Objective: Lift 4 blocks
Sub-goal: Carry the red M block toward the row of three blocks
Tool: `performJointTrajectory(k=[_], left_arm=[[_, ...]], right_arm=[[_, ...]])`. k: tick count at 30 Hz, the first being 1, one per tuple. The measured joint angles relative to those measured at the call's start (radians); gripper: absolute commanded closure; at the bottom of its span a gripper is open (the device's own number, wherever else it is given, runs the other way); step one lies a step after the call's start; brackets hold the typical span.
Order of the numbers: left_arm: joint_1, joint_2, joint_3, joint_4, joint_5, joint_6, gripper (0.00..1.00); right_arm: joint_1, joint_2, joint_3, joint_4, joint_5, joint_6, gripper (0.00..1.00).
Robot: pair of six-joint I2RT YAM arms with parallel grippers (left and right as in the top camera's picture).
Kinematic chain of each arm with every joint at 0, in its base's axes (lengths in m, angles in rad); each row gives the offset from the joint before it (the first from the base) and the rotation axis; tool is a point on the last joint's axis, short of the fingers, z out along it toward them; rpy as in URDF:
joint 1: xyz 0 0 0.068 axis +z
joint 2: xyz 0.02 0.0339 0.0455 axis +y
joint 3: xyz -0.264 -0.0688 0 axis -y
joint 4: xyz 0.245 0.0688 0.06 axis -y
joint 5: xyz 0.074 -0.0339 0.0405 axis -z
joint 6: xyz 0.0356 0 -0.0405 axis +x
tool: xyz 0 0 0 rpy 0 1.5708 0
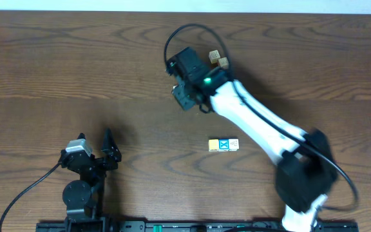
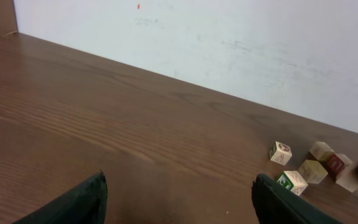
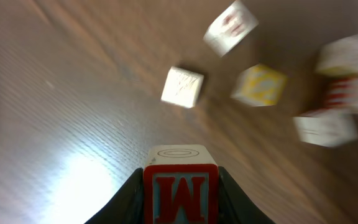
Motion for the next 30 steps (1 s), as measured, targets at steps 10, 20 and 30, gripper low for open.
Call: performJointTrajectory(k=[10, 20, 30], left_arm=[[0.000, 0.000, 0.000, 0.000, 0.000, 0.000, 0.25], [0.000, 0.000, 0.001, -0.002, -0.001, 0.000, 0.25], [0.000, 0.000, 0.001, -0.002, 0.000, 0.000, 0.25]], right_arm=[[-0.003, -0.328, -0.006, -0.228, 0.096, 0.181, 0.98], [0.087, -0.376, -0.417, -0.038, 0.103, 0.446, 0.85], [0.237, -0.370, -0.579, 0.108, 0.110, 0.590, 0.85]])
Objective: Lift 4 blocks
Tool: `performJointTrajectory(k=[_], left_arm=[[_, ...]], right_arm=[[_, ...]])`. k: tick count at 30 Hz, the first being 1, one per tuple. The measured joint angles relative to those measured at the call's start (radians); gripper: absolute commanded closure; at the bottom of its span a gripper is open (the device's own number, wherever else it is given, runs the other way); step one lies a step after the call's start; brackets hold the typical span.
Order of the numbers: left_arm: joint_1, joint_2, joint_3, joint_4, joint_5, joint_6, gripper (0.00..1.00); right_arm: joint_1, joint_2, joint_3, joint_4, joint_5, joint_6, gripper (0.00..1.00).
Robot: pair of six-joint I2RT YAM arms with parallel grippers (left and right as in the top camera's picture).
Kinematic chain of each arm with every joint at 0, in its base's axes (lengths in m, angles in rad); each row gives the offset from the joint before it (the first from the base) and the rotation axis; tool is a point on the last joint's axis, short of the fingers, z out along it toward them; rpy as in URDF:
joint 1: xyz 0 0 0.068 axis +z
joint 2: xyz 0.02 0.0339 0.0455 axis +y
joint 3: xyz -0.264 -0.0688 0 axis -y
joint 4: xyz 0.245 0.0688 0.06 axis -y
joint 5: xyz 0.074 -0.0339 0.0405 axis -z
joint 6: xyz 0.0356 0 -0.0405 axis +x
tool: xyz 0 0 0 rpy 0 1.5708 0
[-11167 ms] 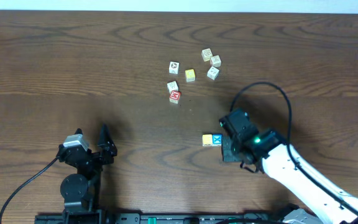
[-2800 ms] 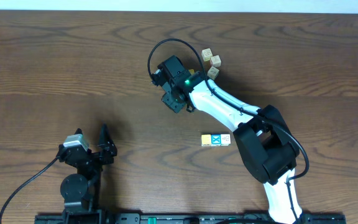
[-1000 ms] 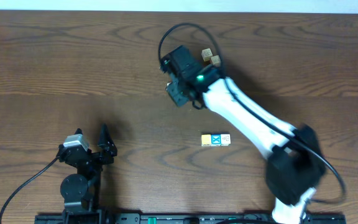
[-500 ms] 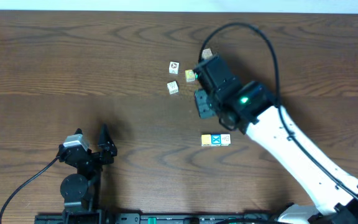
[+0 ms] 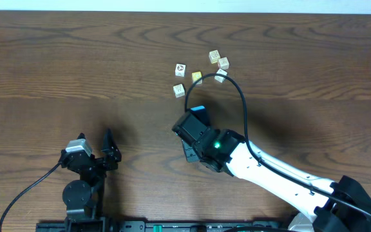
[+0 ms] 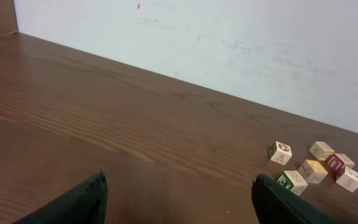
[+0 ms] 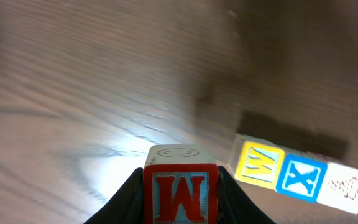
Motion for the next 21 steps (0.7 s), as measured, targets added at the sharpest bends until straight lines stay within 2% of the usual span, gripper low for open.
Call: performJointTrajectory(k=[15, 21], left_arm=[[0.000, 0.000, 0.000, 0.000, 0.000, 0.000, 0.25], [0.000, 0.000, 0.000, 0.000, 0.000, 0.000, 0.25]], right_arm=[[-0.002, 0.119, -0.040, 0.071, 0.014, 0.054, 0.85], [-0.002, 0.164, -0.041, 0.086, 0.014, 0.054, 0.80]])
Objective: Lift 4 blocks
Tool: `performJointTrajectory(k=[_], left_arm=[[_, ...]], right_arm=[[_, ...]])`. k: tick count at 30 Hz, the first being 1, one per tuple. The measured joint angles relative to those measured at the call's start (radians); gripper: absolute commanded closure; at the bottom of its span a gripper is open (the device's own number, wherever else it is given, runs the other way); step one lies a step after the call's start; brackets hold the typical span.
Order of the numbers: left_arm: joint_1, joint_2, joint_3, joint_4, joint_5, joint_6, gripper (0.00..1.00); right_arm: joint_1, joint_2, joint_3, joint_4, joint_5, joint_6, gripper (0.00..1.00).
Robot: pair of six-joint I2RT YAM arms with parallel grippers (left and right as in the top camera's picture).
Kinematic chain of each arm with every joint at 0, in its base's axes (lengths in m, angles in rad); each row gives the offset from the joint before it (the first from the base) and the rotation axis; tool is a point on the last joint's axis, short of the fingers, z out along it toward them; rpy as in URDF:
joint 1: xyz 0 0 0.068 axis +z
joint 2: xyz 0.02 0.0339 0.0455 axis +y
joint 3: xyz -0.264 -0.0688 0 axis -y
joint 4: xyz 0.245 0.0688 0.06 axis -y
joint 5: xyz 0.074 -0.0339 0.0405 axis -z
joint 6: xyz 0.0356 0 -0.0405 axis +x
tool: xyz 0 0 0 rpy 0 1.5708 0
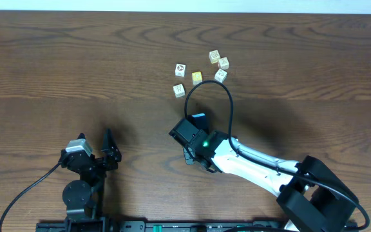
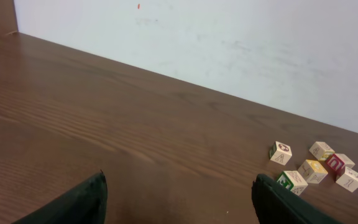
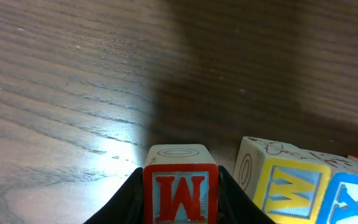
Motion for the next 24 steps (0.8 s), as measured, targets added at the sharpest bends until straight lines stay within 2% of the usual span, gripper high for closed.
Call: performJointTrajectory(k=[5, 11, 24], left_arm=[[0.000, 0.000, 0.000, 0.000, 0.000, 0.000, 0.25], [0.000, 0.000, 0.000, 0.000, 0.000, 0.000, 0.25], [0.000, 0.000, 0.000, 0.000, 0.000, 0.000, 0.25]], right_arm=[[0.000, 0.000, 0.000, 0.016, 0.001, 0.003, 0.69], [0.000, 0.000, 0.000, 0.032, 0.002, 0.006, 0.61], [0.000, 0.000, 0.000, 0.057, 0.006, -0.014, 0.59]])
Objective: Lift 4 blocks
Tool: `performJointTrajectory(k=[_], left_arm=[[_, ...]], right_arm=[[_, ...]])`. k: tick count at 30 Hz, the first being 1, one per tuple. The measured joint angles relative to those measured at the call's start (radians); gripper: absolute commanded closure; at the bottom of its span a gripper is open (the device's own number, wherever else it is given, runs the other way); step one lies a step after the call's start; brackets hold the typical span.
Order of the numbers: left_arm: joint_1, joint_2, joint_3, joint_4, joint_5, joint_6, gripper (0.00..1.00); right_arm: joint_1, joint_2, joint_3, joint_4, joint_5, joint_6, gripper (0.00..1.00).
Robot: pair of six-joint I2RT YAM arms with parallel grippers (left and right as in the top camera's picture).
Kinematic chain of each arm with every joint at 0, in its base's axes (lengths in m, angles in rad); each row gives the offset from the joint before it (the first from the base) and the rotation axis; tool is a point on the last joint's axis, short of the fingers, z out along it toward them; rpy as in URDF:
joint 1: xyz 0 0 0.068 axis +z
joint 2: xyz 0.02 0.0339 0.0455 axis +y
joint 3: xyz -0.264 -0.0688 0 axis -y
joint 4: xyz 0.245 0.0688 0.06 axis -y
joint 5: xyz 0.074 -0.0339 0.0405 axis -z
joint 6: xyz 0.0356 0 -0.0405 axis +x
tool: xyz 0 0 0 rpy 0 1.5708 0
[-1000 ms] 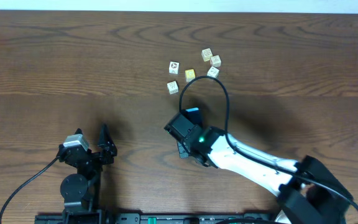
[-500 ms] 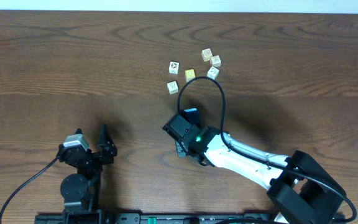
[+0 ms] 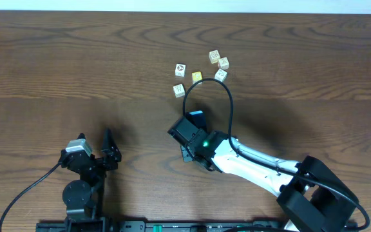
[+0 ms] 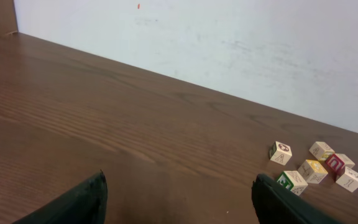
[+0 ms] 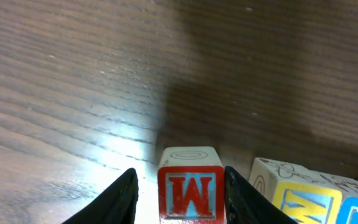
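A red M block [image 5: 190, 190] stands on the table at the left end of a row, beside a yellow block [image 5: 303, 202] and a blue block. My right gripper [image 5: 180, 172] is open around the M block, with a gap showing on the left side. In the overhead view the right gripper [image 3: 189, 147] hides the row. Several loose blocks [image 3: 198, 72] lie in a cluster at the far middle, also seen as a block cluster [image 4: 312, 170] from the left wrist. My left gripper [image 4: 176, 205] is open and holds nothing.
The left arm [image 3: 85, 164] rests near the front left edge. The right arm's white link [image 3: 256, 164] stretches across the front right of the table. A white wall [image 4: 229, 43] backs the far edge.
The right gripper was shut on the red M block just beside the yellow block. Now its fingers stand apart from the block, which rests on the table. The left arm has not moved.
The right gripper held the M block close to the far cluster. Then it held it over the table's middle near a row of yellow, blue and white blocks, then low beside the yellow one. Now the gripper is open and the M block stands in that row.
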Motion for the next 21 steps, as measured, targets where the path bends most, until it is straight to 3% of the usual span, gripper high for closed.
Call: performJointTrajectory(k=[9, 12, 15, 21], left_arm=[[0.000, 0.000, 0.000, 0.000, 0.000, 0.000, 0.25], [0.000, 0.000, 0.000, 0.000, 0.000, 0.000, 0.25], [0.000, 0.000, 0.000, 0.000, 0.000, 0.000, 0.25], [0.000, 0.000, 0.000, 0.000, 0.000, 0.000, 0.25]], right_arm=[[0.000, -0.013, 0.052, -0.060, -0.009, -0.072, 0.59], [0.000, -0.034, 0.090, -0.067, -0.021, -0.095, 0.69], [0.000, -0.056, 0.124, -0.063, -0.055, -0.130, 0.91], [0.006, -0.059, 0.126, -0.055, -0.087, -0.151, 0.97]])
